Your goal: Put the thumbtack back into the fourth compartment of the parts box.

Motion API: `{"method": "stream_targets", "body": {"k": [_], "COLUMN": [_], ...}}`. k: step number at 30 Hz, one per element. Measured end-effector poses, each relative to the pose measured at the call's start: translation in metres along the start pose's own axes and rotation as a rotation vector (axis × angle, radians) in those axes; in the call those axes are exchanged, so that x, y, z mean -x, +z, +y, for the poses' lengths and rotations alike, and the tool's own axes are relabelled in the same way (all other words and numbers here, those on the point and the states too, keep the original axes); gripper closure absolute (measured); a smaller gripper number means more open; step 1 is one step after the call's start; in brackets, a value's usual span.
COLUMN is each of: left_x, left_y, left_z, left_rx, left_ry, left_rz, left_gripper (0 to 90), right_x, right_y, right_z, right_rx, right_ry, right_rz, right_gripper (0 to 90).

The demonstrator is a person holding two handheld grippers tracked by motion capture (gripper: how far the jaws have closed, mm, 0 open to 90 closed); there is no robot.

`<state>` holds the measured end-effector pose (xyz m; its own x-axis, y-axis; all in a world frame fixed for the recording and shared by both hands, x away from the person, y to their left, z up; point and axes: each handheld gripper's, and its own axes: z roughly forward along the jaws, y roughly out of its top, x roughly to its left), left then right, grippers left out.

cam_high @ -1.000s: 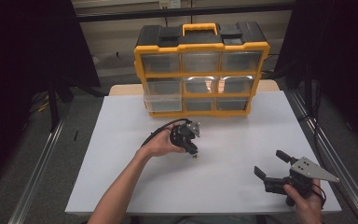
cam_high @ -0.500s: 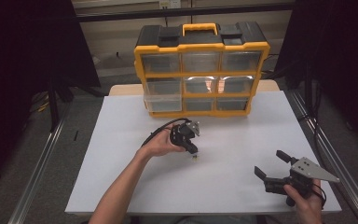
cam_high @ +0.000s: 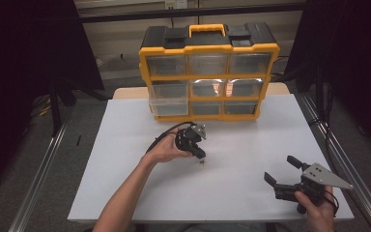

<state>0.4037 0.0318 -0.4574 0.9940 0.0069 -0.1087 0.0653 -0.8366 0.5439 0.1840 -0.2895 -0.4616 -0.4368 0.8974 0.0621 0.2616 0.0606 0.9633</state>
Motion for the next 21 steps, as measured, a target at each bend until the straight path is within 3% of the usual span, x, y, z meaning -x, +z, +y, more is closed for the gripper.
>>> {"method": "stream_targets", "body": {"k": [1, 3, 4, 5, 6, 7, 8, 10, 11, 13, 21], "left_x": [-0.001, 0.002, 0.001, 0.004, 0.005, 0.007, 0.006, 0.009, 0.011, 0.010, 0.017], "left_y": [-0.003, -0.006, -0.010, -0.010, -0.013, -0.015, -0.019, -0.023, -0.023, -0.030, -0.044], "left_z": [0.001, 0.002, 0.003, 0.002, 0.003, 0.004, 0.006, 0.006, 0.006, 0.006, 0.003], "left_rx": [-0.006, 0.041, 0.026, 0.056, 0.055, 0.055, 0.044, 0.068, 0.099, 0.090, 0.149], "left_ry": [0.003, -0.009, -0.007, -0.010, -0.009, -0.010, 0.001, -0.001, -0.002, 0.000, 0.012], "left_rz": [-0.020, 0.027, -0.007, 0.033, 0.026, 0.046, 0.010, 0.016, 0.049, 0.026, 0.055], "left_gripper": [86.1, 86.1, 86.1, 86.1, 86.0, 86.1, 86.1, 86.0, 86.1, 86.1, 86.1], "right_x": [0.000, 0.000, 0.000, 0.000, 0.000, 0.000, 0.000, 0.000, 0.000, 0.000, 0.000], "right_y": [0.000, 0.000, 0.000, 0.000, 0.000, 0.000, 0.000, 0.000, 0.000, 0.000, 0.001], "right_z": [0.000, 0.000, 0.000, 0.000, 0.000, 0.000, 0.000, 0.000, 0.000, 0.000, 0.000], "right_rx": [0.000, 0.000, 0.001, 0.001, 0.001, 0.001, 0.000, -0.001, -0.004, 0.000, -0.002], "right_ry": [-0.003, 0.000, 0.000, 0.000, -0.001, -0.006, -0.005, -0.004, -0.001, -0.010, -0.008], "right_rz": [0.002, 0.003, 0.000, 0.001, 0.000, 0.002, 0.004, 0.003, 0.006, 0.004, 0.005], "right_gripper": [0.8, 0.8, 0.8, 0.8, 0.8, 0.9, 0.8, 0.8, 0.8, 0.8, 0.8]}}
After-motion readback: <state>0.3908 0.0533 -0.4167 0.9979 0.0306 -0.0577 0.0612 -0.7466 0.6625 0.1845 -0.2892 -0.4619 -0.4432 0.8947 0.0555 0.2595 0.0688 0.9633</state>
